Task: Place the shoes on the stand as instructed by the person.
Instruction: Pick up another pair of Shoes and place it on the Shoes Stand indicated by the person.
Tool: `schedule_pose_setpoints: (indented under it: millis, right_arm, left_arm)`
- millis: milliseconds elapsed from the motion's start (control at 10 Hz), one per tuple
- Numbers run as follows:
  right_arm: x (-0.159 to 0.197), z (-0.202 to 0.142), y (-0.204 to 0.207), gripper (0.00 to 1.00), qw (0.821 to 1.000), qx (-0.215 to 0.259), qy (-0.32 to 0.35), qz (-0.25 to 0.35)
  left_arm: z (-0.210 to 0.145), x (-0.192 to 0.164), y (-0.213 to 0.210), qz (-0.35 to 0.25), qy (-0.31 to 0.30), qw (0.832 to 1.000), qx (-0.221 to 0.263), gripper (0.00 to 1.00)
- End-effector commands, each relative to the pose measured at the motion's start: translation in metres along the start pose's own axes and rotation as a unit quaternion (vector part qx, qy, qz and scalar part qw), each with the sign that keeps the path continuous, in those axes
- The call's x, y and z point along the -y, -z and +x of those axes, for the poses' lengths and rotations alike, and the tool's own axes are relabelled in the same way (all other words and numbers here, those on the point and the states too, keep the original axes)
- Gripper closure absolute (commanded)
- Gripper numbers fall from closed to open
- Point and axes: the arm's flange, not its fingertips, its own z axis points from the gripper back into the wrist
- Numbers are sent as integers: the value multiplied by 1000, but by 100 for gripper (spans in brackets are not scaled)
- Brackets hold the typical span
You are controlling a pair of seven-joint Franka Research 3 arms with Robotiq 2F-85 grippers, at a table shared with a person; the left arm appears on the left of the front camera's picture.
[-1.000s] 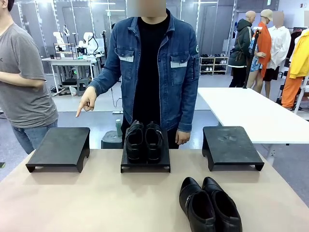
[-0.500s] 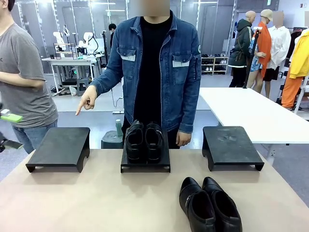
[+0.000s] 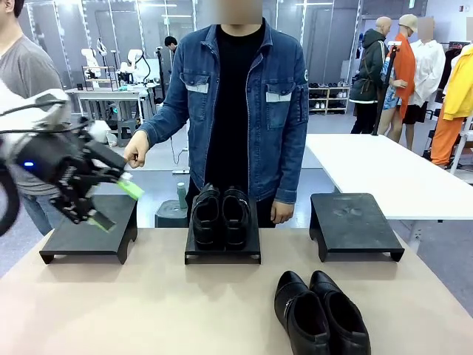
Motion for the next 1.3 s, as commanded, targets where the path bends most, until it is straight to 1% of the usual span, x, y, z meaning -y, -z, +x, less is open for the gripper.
schedule_pose_setpoints:
  millis: [0, 300, 400, 600, 700, 800, 900, 1000, 1200]
  right_arm:
    - [1, 1, -2, 0, 1000, 7, -10, 6]
    - [1, 1, -2, 0, 1000, 7, -10, 6]
    - [1, 1, -2, 0, 1000, 7, -10, 6]
    - [1, 1, -2, 0, 1000, 7, -10, 6]
    - [1, 1, -2, 0, 1000, 7, -10, 6]
    - [1, 1, -2, 0, 1000, 7, -10, 6]
    - [1, 1, -2, 0, 1000, 7, -10, 6]
    - [1, 1, -2, 0, 1000, 7, -10, 6]
    - [1, 1, -2, 0, 1000, 7, -10, 6]
  left_arm:
    - [15, 40, 32, 103, 1, 995, -2, 0]
    - [27, 104, 96, 192, 16, 981, -28, 0]
    - [25, 116, 117, 216, 24, 975, -39, 0]
    - [22, 126, 151, 251, 29, 966, -52, 0]
    - [22, 128, 158, 249, 27, 967, -52, 0]
    - [22, 130, 158, 245, 25, 968, -45, 0]
    - [21, 128, 152, 226, 23, 972, -56, 0]
    - [15, 122, 162, 246, 32, 967, -64, 0]
    - [15, 122, 162, 246, 32, 967, -64, 0]
